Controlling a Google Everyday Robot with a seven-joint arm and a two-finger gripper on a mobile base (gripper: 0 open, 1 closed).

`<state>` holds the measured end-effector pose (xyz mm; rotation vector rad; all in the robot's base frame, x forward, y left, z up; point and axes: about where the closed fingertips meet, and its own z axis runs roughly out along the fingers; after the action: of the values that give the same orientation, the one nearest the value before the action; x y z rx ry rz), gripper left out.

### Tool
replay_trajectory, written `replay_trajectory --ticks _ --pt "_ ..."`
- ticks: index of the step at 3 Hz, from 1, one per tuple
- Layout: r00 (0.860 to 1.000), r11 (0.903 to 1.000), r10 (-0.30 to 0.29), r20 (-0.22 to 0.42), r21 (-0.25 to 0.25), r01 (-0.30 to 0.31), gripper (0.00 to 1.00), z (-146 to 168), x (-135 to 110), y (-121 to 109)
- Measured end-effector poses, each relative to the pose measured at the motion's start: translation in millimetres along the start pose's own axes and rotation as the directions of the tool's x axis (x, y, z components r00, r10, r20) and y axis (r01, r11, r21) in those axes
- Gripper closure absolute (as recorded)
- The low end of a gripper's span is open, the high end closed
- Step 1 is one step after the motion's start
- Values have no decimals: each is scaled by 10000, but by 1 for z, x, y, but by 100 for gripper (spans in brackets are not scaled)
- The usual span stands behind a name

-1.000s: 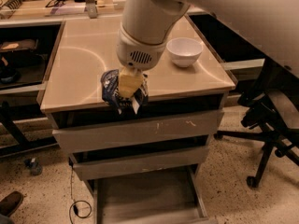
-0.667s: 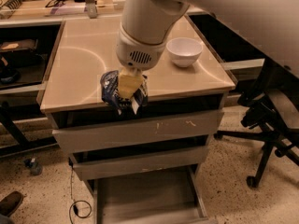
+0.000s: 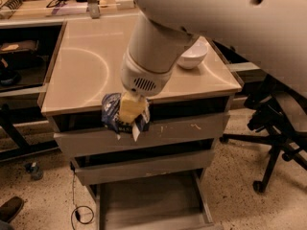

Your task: Place blue chip bag into bottom drawer

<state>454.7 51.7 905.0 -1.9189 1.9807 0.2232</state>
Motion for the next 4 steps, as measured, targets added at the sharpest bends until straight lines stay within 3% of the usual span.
replay_trajectory --ticks 1,2,3,4 --pt "9982 9973 576 146 -467 -568 100 19 7 27" --pt "9982 9973 577 146 -468 -570 100 19 7 27" --pt "9911 9902 1257 435 -660 -1227 100 43 22 40" --pt "9694 9687 2390 565 -826 -2340 100 86 55 54"
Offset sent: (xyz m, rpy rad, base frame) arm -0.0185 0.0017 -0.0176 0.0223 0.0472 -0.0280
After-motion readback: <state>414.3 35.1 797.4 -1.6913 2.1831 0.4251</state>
